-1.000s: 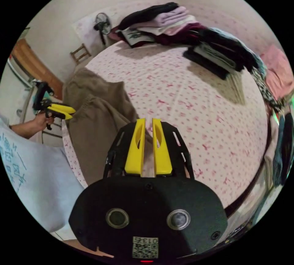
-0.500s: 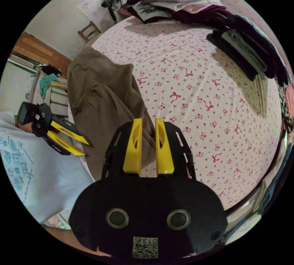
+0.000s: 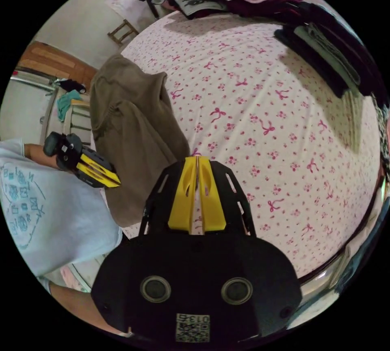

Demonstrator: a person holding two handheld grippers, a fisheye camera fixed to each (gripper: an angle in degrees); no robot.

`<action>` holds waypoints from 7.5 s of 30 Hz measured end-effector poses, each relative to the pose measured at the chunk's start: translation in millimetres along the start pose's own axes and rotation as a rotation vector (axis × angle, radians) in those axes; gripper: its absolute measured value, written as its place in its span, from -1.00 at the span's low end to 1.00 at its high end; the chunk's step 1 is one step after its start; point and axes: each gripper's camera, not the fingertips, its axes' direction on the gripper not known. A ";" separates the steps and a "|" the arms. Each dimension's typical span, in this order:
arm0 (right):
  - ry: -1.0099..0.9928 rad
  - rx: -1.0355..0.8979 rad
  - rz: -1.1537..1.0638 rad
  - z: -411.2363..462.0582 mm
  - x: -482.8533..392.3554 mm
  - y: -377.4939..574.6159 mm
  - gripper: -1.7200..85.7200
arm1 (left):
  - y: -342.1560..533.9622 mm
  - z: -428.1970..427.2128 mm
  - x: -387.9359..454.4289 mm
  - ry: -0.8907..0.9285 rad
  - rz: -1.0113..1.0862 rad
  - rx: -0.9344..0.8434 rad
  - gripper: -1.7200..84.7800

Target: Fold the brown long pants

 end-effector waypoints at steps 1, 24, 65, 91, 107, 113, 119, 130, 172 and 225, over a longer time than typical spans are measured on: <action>0.035 0.051 0.050 -11.7 4.6 7.0 -0.94 | -1.6 -2.8 4.6 0.003 0.022 0.007 -0.92; -0.007 0.094 0.060 2.6 20.1 64.9 -0.94 | -21.3 -16.9 3.1 -0.103 -0.027 0.000 -0.91; 0.016 0.117 -0.020 94.9 -71.7 154.5 -0.93 | -54.1 -65.1 -97.5 -0.356 -0.081 -0.003 -0.95; 0.196 0.306 0.134 141.2 -303.6 328.3 -0.95 | 100.5 -91.2 -60.6 -0.099 -0.462 0.063 -0.76; 0.264 0.359 0.085 154.7 -366.7 325.9 -0.96 | 134.0 -112.0 -16.9 -0.349 -0.404 0.188 -0.82; 0.322 0.260 -0.013 187.0 -391.5 312.9 -0.96 | 93.4 -84.3 19.6 -0.447 -0.206 0.176 -0.94; 0.222 0.247 -0.011 181.5 -393.5 301.6 -0.96 | 94.9 -42.7 -12.2 -0.287 -0.357 0.064 -0.96; 0.377 0.388 0.184 149.1 -335.2 214.5 -0.96 | 101.0 -43.3 -7.0 -0.465 -0.344 0.047 -0.97; -0.132 0.244 -0.419 135.2 -426.5 -279.0 -0.70 | 498.1 -179.9 -175.4 -0.148 -1.060 0.744 -0.56; 0.012 0.325 0.219 91.1 -189.3 138.1 -0.74 | 149.3 -33.5 59.3 0.165 0.118 0.161 -0.77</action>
